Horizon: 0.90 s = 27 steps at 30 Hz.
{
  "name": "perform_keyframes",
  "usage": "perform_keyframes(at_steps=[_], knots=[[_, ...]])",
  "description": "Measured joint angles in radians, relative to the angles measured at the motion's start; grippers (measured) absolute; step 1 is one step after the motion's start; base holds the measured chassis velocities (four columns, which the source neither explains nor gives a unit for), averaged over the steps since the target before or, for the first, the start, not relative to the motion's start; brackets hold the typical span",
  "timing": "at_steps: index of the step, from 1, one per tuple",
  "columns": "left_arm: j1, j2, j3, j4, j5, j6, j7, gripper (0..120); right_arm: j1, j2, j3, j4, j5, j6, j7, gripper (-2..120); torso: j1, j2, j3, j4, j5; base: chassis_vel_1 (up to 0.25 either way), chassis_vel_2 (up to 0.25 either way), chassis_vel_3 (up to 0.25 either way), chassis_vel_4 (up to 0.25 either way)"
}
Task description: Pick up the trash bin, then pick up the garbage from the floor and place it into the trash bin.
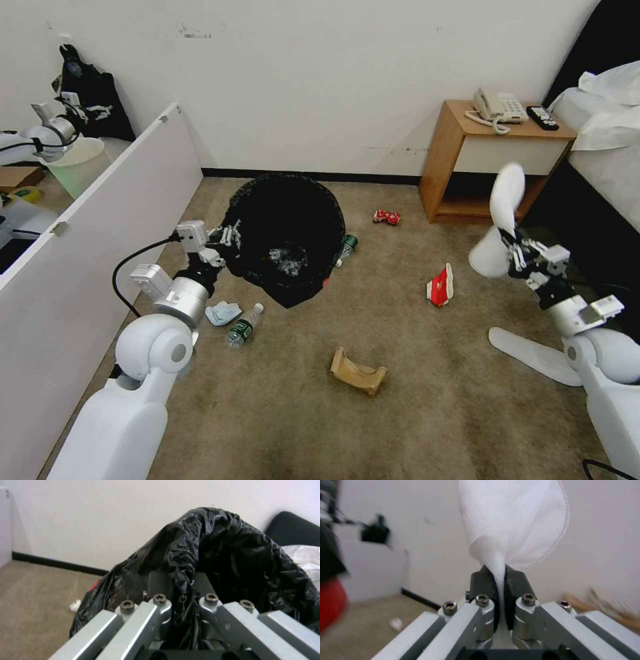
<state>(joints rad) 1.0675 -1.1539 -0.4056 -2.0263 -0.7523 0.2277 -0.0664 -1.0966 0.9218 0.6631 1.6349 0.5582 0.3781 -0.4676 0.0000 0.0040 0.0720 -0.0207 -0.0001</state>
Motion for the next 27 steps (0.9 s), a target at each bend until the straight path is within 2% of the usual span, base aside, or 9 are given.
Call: perform_keyframes(at_steps=[5,12,14,20,22,23,24,25,27], knots=[[-0.019,0.006,0.043,0.029,-0.017,0.006,-0.007,4,0.017,-0.011,-0.047,0.126,0.013,-0.002,-0.005,2,0.000,0.000,0.000,-0.0001,0.0000,0.000,0.000,0.000,0.000],[-0.051,0.005,0.089,0.072,-0.039,0.014,-0.012,4,0.047,-0.021,-0.086,0.218,0.030,-0.025,-0.005,2,0.000,0.000,0.000,-0.0001,0.0000,0.000,0.000,0.000,0.000],[-0.080,0.002,0.125,0.115,-0.066,0.017,-0.006,4,0.070,-0.031,-0.109,0.250,0.058,-0.041,-0.017,2,0.000,0.000,0.000,-0.0001,0.0000,0.000,0.000,0.000,0.000],[-0.118,-0.002,0.180,0.173,-0.122,0.021,0.016,4,0.089,-0.042,-0.134,0.261,0.085,-0.051,-0.057,2,0.000,0.000,0.000,0.0000,0.0001,0.000,0.000,0.000,0.000],[-0.151,-0.014,0.227,0.215,-0.144,0.022,0.036,4,0.093,-0.051,-0.148,0.262,0.100,-0.056,-0.098,2,0.000,0.000,0.000,-0.0002,0.0001,0.000,0.000,0.000,0.000],[-0.151,-0.014,0.227,0.215,-0.144,0.022,0.036,4,0.093,-0.051,-0.148,0.262,0.100,-0.056,-0.098,2,0.000,0.000,0.000,-0.0002,0.0001,0.000,0.000,0.000,0.000],[-0.172,-0.025,0.264,0.240,-0.150,0.022,0.051,4,0.092,-0.058,-0.153,0.257,0.112,-0.059,-0.131,2,0.000,0.000,0.000,-0.0002,0.0002,0.000,0.000,0.000,0.000],[-0.172,-0.025,0.264,0.240,-0.150,0.022,0.051,4,0.092,-0.058,-0.153,0.257,0.112,-0.059,-0.131,2,0.000,0.000,0.000,-0.0002,0.0002,0.000,0.000,0.000,0.000],[-0.194,-0.037,0.302,0.259,-0.160,0.021,0.065,4,0.084,-0.066,-0.155,0.250,0.121,-0.063,-0.172,2,0.000,0.000,0.000,-0.0001,0.0002,0.000,0.000,0.000,0.000]])
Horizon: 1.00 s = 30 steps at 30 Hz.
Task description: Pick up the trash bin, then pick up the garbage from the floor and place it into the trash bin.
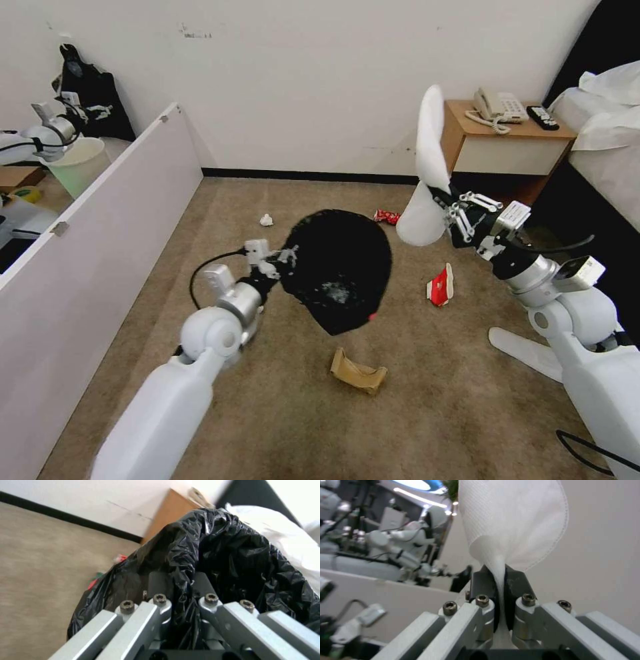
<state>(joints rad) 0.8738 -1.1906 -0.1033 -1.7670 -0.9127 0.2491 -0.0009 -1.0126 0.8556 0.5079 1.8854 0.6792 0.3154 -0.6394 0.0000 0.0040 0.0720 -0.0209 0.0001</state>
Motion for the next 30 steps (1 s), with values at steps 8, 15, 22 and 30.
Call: perform_keyframes(at_steps=[8,15,22,30], knots=[[-0.059,-0.028,0.077,0.057,-0.009,-0.008,0.029,4,-0.028,-0.013,-0.005,-0.018,-0.002,-0.006,-0.086,2,0.000,0.000,0.000,0.0000,0.0001,0.000,0.000,0.000,0.000],[-0.097,-0.054,0.127,0.084,-0.020,-0.012,0.031,4,-0.032,-0.006,-0.030,-0.046,-0.035,-0.007,-0.111,2,0.000,0.000,0.000,0.0000,0.0000,0.000,0.000,0.000,0.000],[-0.109,-0.066,0.145,0.084,-0.049,-0.013,0.025,4,-0.037,-0.006,-0.063,-0.076,-0.085,-0.009,-0.111,2,0.000,0.000,0.000,0.0001,0.0000,0.000,0.000,0.000,0.000],[-0.105,-0.067,0.157,0.041,-0.135,0.011,-0.024,4,-0.033,0.003,-0.093,-0.109,-0.116,0.000,-0.107,2,0.000,0.000,0.000,0.0000,0.0000,0.000,0.000,0.000,0.000]])
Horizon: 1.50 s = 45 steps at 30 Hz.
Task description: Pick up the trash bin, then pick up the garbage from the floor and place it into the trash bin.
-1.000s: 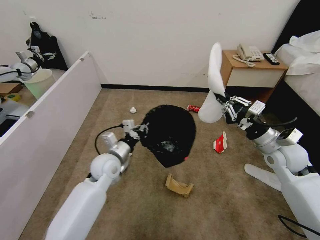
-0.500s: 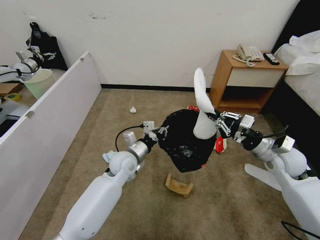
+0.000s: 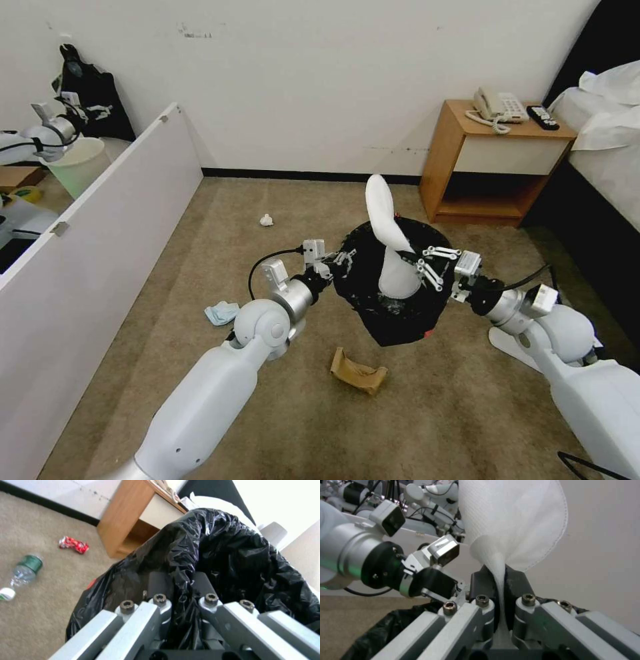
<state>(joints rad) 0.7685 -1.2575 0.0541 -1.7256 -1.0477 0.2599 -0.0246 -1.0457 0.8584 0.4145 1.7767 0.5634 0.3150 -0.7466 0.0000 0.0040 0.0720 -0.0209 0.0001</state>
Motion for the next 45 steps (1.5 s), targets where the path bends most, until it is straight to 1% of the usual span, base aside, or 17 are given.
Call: perform_keyframes(at_steps=[4,6,13,19,36,37,38,40,41,44,45], knots=[[0.007,0.008,0.002,-0.018,-0.029,0.008,-0.021,4,0.002,0.001,-0.004,-0.004,-0.001,0.001,0.001,2,0.000,0.000,0.000,0.0001,0.0000,0.000,0.000,0.000,0.000],[0.013,0.010,0.003,-0.031,-0.060,0.015,-0.041,4,0.005,0.002,-0.007,-0.007,-0.002,0.002,0.002,2,0.000,0.000,0.000,0.0001,-0.0001,0.000,0.000,0.000,0.000],[0.033,0.021,0.005,-0.054,-0.084,0.022,-0.063,4,0.010,0.006,-0.011,-0.023,-0.006,0.008,0.003,2,0.000,0.000,0.000,0.0001,-0.0001,0.000,0.000,0.000,0.000],[0.046,0.025,0.007,-0.061,-0.090,0.024,-0.072,4,0.010,0.008,-0.007,-0.040,-0.009,0.014,0.002,2,0.000,0.000,0.000,0.0001,-0.0001,0.000,0.000,0.000,0.000],[0.042,0.019,0.010,-0.058,-0.094,0.026,-0.076,4,0.014,0.009,-0.010,-0.053,-0.015,0.016,0.005,2,0.000,0.000,0.000,0.0000,-0.0001,0.000,0.000,0.000,0.000],[0.041,0.019,0.010,-0.056,-0.093,0.025,-0.076,4,0.014,0.010,-0.010,-0.054,-0.015,0.016,0.007,5,0.000,0.000,0.000,0.0000,0.0000,0.000,0.000,0.000,0.000],[0.041,0.019,0.010,-0.056,-0.093,0.025,-0.076,4,0.014,0.010,-0.010,-0.054,-0.015,0.016,0.007,5,0.000,0.000,0.000,0.0000,0.0000,0.000,0.000,0.000,0.000],[0.040,0.019,0.012,-0.055,-0.092,0.025,-0.076,4,0.013,0.011,-0.009,-0.054,-0.015,0.017,0.013,14,0.000,0.000,0.000,0.0001,-0.0001,0.000,0.000,0.000,0.000],[0.040,0.019,0.012,-0.055,-0.092,0.025,-0.076,4,0.013,0.011,-0.009,-0.054,-0.015,0.017,0.013,14,0.000,0.000,0.000,0.0001,-0.0001,0.000,0.000,0.000,0.000],[0.037,0.017,0.014,-0.051,-0.090,0.026,-0.075,4,0.014,0.011,-0.009,-0.054,-0.015,0.017,0.018,29,0.000,0.000,0.000,0.0000,-0.0001,0.000,0.000,0.000,0.000],[0.037,0.017,0.014,-0.051,-0.090,0.026,-0.075,4,0.014,0.011,-0.009,-0.054,-0.015,0.017,0.018,29,0.000,0.000,0.000,0.0000,-0.0001,0.000,0.000,0.000,0.000]])
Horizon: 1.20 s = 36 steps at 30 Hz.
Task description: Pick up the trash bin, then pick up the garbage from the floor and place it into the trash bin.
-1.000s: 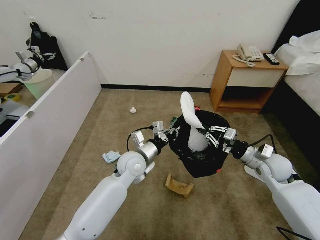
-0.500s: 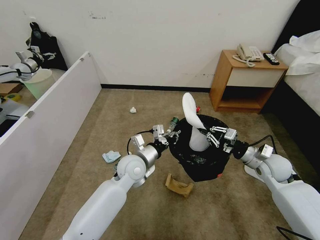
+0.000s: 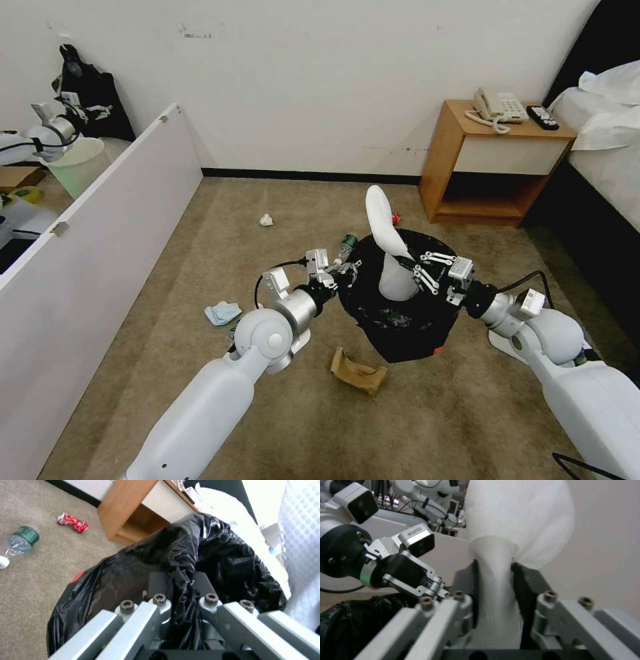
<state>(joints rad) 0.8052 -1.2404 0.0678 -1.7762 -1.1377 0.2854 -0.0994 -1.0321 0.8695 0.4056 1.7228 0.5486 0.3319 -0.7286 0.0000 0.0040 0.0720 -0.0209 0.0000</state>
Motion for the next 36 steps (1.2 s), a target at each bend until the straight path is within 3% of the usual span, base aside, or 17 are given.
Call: perform_keyframes(at_steps=[18,36], knots=[[-0.002,0.003,-0.003,0.007,0.008,0.000,0.006,4,0.007,-0.002,0.001,-0.016,0.001,0.006,0.002,98,0.000,0.000,0.000,0.0001,0.0000,0.000,0.000,0.000,0.000],[0.013,0.005,-0.018,0.003,0.020,-0.003,0.009,4,0.002,0.011,0.065,-0.048,0.013,0.016,0.038,100,0.000,0.000,0.000,0.0000,0.0000,0.000,0.000,0.000,0.000]])
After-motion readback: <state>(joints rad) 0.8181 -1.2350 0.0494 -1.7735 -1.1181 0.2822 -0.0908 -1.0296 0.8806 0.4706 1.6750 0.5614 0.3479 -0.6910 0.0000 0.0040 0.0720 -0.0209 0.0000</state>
